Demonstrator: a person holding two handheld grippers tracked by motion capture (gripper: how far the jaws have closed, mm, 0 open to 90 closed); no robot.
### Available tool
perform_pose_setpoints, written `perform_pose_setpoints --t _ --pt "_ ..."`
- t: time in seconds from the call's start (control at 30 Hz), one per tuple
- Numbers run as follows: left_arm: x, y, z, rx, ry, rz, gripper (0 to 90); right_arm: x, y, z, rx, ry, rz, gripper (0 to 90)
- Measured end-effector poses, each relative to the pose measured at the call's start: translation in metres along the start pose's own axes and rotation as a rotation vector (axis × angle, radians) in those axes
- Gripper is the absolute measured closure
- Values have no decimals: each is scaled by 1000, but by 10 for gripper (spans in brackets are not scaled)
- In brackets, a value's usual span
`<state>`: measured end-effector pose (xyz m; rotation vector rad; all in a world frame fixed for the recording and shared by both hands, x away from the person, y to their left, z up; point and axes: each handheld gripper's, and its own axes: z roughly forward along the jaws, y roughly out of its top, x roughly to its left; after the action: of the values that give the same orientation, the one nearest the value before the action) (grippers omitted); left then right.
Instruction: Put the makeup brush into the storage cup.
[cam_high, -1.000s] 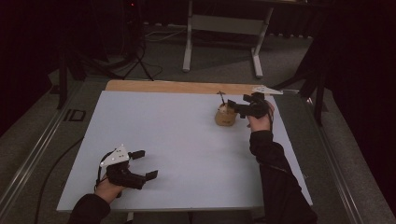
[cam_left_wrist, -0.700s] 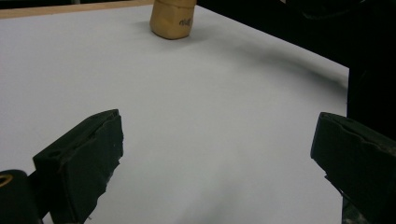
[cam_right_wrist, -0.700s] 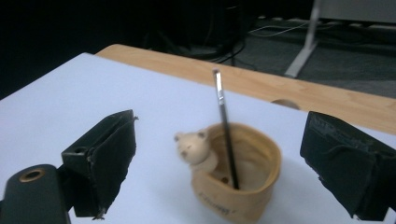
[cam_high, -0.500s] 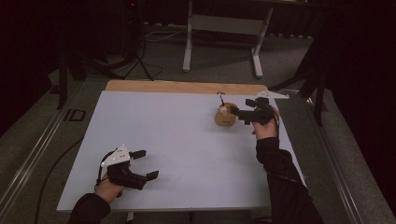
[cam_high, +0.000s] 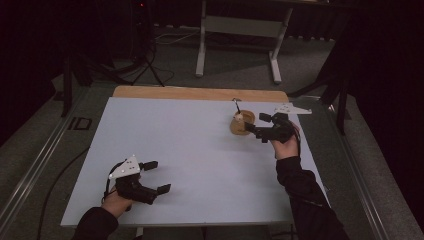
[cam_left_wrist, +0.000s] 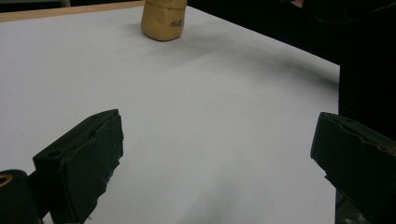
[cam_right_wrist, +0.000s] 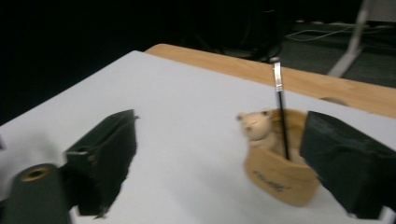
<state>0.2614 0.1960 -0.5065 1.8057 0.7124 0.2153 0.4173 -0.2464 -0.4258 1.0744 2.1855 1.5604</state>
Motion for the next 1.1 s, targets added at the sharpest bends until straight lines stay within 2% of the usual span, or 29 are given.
perform_pose_setpoints --t 0.37,0.53,0.67,0.87,1.1 --pt "-2 1 0 0 -8 5 29 19 -19 -8 0 55 -22 137" --pt "-2 1 -1 1 -18 9 29 26 -26 -16 -5 111 -12 144" --pt "-2 2 -1 2 -17 13 29 34 -33 -23 -18 122 -51 157" --pt "-3 2 -1 1 -21 14 29 46 -42 -30 10 164 -91 158" --pt "-3 3 -4 -1 -19 16 29 60 -51 -40 12 200 -129 158"
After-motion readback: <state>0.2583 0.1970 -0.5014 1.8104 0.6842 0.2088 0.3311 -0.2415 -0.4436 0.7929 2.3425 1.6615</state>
